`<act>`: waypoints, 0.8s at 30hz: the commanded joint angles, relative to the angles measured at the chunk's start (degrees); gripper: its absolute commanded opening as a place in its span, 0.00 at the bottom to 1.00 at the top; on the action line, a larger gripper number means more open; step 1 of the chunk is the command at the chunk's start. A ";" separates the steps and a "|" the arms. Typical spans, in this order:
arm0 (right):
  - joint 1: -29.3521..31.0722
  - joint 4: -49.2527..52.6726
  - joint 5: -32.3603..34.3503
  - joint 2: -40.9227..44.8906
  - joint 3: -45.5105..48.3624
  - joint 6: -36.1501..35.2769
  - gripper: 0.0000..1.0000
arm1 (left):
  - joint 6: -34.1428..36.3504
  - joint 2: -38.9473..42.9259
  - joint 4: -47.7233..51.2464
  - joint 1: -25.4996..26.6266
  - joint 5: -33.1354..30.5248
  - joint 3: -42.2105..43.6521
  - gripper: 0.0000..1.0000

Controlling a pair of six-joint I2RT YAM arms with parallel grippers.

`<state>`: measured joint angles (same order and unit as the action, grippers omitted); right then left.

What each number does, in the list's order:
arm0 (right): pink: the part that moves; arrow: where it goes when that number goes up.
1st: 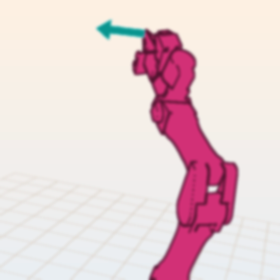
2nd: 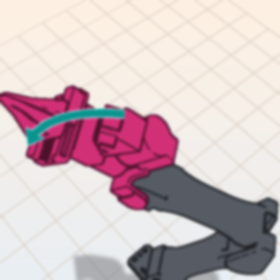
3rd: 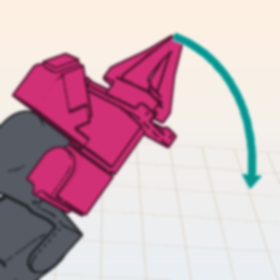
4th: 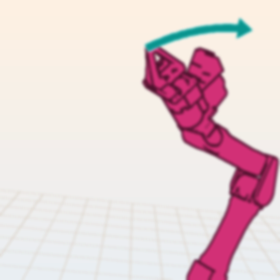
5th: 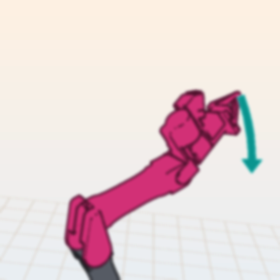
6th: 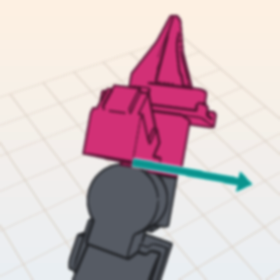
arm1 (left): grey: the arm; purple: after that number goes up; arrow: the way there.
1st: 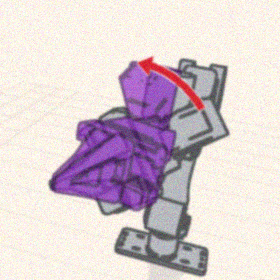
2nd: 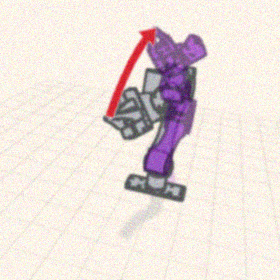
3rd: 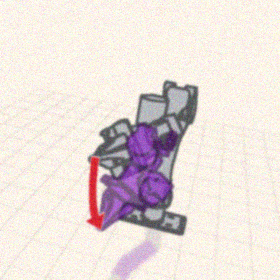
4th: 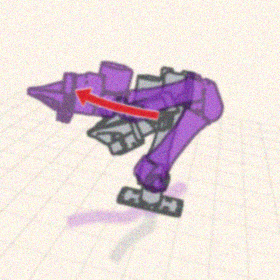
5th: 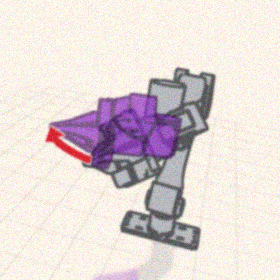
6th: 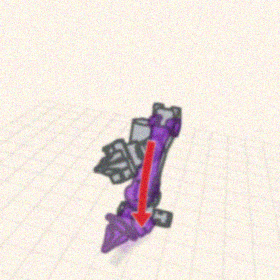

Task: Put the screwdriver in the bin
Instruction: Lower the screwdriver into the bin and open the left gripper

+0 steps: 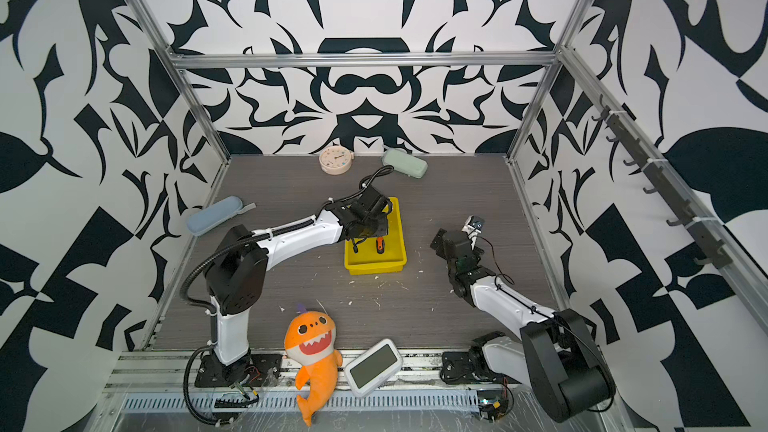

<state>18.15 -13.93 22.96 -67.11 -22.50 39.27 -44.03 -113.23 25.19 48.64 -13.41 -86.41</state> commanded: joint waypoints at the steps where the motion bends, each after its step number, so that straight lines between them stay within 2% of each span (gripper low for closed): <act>1: 0.30 -0.33 1.10 -0.27 -2.57 -0.25 0.97 | -0.86 0.16 3.72 -0.30 -0.58 -0.88 0.08; 12: 0.27 0.31 0.95 -1.95 -3.40 -0.29 0.97 | 0.09 1.80 4.18 -0.30 -2.61 0.67 0.28; 16: 0.30 0.82 0.64 -2.76 -4.02 -0.28 0.97 | 0.38 2.37 4.23 -0.29 -3.55 1.77 0.41; 24: 0.35 1.26 0.64 -3.02 -4.31 -0.34 0.96 | 4.72 6.36 3.88 -0.30 -7.23 3.41 0.47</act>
<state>18.15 -13.06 22.76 -70.35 -25.02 39.24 -41.50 -110.56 27.64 48.45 -17.96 -83.90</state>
